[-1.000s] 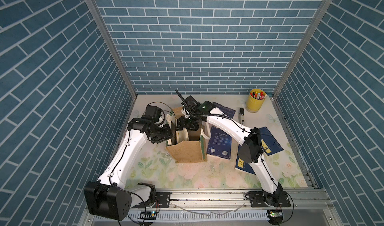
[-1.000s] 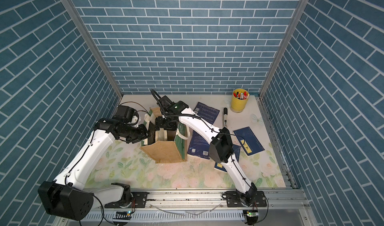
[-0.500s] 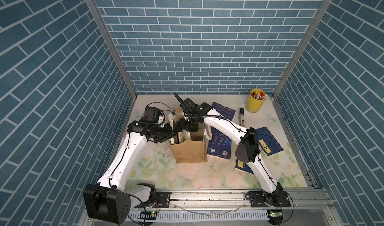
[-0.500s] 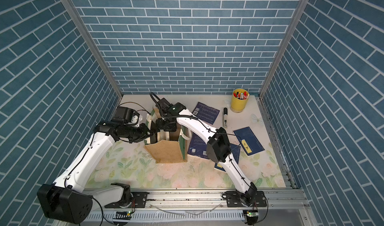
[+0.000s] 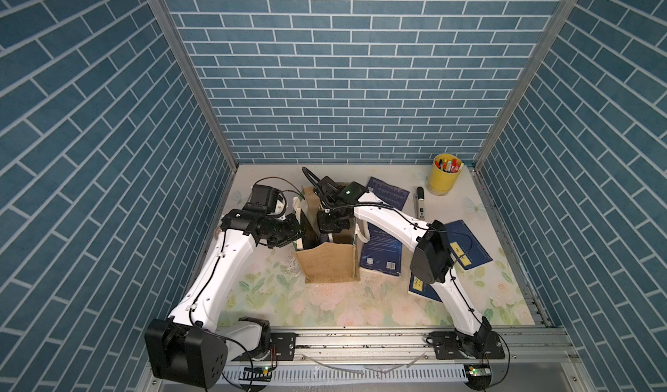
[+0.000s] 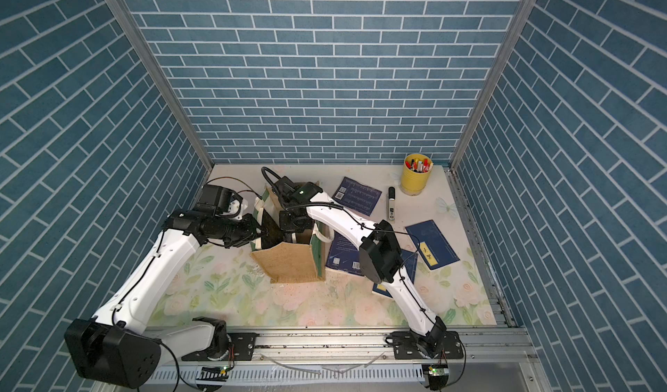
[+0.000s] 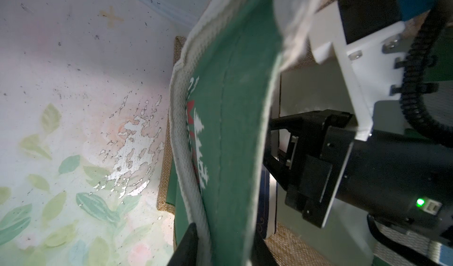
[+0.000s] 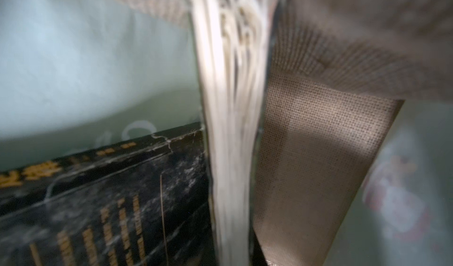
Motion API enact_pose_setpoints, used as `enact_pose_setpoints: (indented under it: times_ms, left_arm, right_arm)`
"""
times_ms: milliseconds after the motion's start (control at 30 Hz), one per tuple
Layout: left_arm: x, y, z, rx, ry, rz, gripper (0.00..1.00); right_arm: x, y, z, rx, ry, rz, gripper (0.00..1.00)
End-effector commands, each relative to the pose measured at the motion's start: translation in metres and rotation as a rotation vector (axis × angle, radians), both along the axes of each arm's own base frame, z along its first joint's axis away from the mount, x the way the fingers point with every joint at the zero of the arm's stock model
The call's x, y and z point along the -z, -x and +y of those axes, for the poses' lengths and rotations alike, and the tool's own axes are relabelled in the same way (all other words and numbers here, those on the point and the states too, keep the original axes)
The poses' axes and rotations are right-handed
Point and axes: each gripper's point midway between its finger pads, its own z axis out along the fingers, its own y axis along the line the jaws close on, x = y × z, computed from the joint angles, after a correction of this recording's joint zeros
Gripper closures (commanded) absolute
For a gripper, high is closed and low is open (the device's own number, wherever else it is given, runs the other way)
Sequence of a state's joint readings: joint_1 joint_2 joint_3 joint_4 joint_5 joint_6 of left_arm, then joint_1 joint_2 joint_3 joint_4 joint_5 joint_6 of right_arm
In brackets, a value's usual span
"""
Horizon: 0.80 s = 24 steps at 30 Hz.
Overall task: Take out the books from the canvas bag
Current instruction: Pick up the book from the canvas bag.
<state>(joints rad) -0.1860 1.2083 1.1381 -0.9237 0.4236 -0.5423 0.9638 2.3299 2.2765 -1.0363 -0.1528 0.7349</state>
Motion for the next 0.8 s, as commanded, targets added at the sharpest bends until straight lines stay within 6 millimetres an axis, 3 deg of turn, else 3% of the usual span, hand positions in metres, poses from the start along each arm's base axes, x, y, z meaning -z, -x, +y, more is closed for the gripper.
enact_pose_setpoints:
  times_ms: [0, 167, 200, 233, 333, 767]
  left_arm:
    - [0.004, 0.002, 0.004, -0.002, -0.024, 0.024, 0.66]
    - [0.002, 0.000, 0.007, -0.004, -0.046, 0.020, 0.66]
    - [0.002, 0.000, 0.007, -0.003, -0.047, 0.021, 0.66]
    - [0.002, -0.001, 0.007, -0.004, -0.048, 0.021, 0.66]
    - [0.002, -0.003, 0.008, -0.005, -0.055, 0.019, 0.65]
    - [0.001, -0.007, 0.010, 0.000, -0.075, 0.014, 0.65]
  right_arm:
    - [-0.030, -0.004, -0.004, 0.011, -0.029, -0.053, 1.00]
    - [-0.074, -0.003, -0.003, -0.025, -0.113, -0.122, 1.00]
    - [-0.076, -0.002, -0.003, -0.032, -0.115, -0.125, 1.00]
    - [-0.097, 0.000, -0.008, -0.037, -0.143, -0.150, 1.00]
    - [-0.121, 0.006, -0.016, -0.052, -0.168, -0.183, 1.00]
    - [-0.196, 0.010, -0.042, -0.042, -0.232, -0.323, 1.00]
